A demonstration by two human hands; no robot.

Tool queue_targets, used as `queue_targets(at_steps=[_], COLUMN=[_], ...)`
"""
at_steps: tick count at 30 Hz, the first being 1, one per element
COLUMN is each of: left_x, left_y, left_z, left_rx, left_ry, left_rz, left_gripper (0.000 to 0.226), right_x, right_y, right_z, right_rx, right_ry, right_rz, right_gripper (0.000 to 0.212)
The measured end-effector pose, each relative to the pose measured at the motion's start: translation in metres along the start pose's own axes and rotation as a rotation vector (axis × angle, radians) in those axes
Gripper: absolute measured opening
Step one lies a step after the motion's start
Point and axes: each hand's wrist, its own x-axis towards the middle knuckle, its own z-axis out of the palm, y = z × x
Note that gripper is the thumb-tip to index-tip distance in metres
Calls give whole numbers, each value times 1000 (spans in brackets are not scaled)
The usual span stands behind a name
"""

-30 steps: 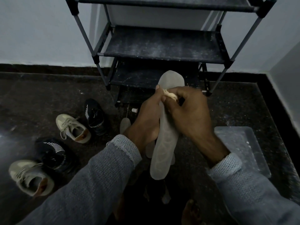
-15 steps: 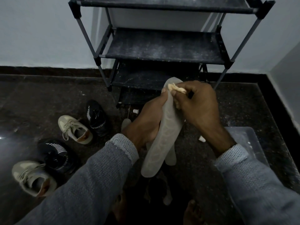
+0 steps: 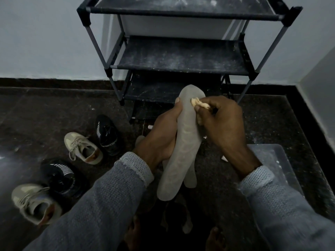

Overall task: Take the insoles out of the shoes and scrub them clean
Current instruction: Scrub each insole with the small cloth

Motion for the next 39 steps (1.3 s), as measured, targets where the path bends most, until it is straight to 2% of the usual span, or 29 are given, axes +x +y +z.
queue_targets(at_steps=[8,12,15,21,25,27,32,39], left_x=[-3,-6,-6,-4,-6,-7,-6,-5], left_y=[2,4,4,0,0,0,-2,0], left_z=[0,3,4,4,5,7,7,6], left_rx=[-85,-86,-91,-101,-84,-78,-93,-113], left_ry=[-15,-12,-9,-20,-35,-41,-36,-73], left_rz=[37,40,47,54,56,49,45,50], left_gripper=[57,58,57,54,51,51,56,50], right_x=[-12,-2,-1,-6,6,4,-6,5], right_y=[-20,0,4,-18,3,1,-23,-1], right_z=[8,1,-1,9,-4,-6,5,-9], right_rx=[86,-40,-41,10,-26,-20,-8,34], right_ry=[-94,-27,32,-32,86,110,-5,107], right_rz=[-88,-38,-19,-135,-20,-19,-168,11], right_gripper=[8,13,11,9,10,10,13,8])
